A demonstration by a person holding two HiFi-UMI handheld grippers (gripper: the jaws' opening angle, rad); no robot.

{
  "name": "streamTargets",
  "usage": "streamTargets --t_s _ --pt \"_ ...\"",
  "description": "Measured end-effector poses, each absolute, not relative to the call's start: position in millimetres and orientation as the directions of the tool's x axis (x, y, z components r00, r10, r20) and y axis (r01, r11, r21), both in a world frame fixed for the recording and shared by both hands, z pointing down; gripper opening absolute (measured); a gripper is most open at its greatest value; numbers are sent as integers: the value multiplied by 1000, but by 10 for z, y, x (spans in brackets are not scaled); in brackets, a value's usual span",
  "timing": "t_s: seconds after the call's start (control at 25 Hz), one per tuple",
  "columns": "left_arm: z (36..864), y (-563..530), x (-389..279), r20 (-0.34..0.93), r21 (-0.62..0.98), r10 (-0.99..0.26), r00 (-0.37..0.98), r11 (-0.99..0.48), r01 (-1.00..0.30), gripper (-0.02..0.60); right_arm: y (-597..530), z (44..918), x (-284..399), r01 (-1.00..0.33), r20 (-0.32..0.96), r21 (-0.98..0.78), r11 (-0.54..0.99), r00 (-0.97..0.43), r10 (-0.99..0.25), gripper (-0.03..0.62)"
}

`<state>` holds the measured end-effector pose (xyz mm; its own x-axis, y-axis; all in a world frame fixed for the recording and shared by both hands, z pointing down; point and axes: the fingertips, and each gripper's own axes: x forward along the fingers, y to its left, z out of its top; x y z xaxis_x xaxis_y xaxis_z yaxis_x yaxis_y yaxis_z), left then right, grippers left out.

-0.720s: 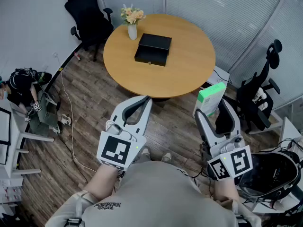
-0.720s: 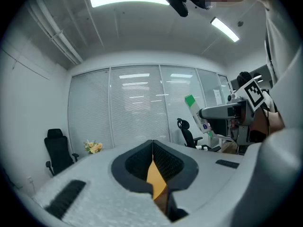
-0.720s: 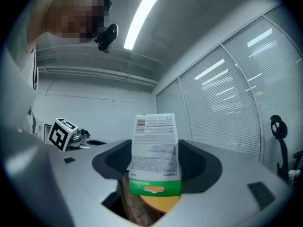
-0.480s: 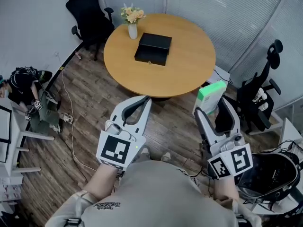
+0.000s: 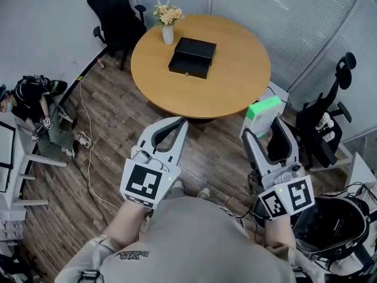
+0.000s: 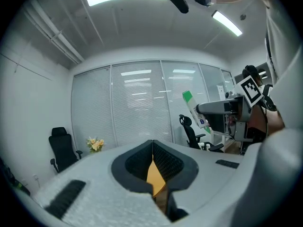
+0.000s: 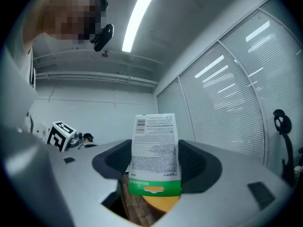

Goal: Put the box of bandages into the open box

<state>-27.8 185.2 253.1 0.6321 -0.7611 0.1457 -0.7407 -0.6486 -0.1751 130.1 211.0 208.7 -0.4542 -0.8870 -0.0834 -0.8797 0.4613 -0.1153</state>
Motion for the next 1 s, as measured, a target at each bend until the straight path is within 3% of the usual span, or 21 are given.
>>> streamTargets --t_s 1.0 --pt "2626 1780 290 156 -177 -779 608 -627 -758 23 1974 2372 1803 -865 -64 -129 485 -481 -874 295"
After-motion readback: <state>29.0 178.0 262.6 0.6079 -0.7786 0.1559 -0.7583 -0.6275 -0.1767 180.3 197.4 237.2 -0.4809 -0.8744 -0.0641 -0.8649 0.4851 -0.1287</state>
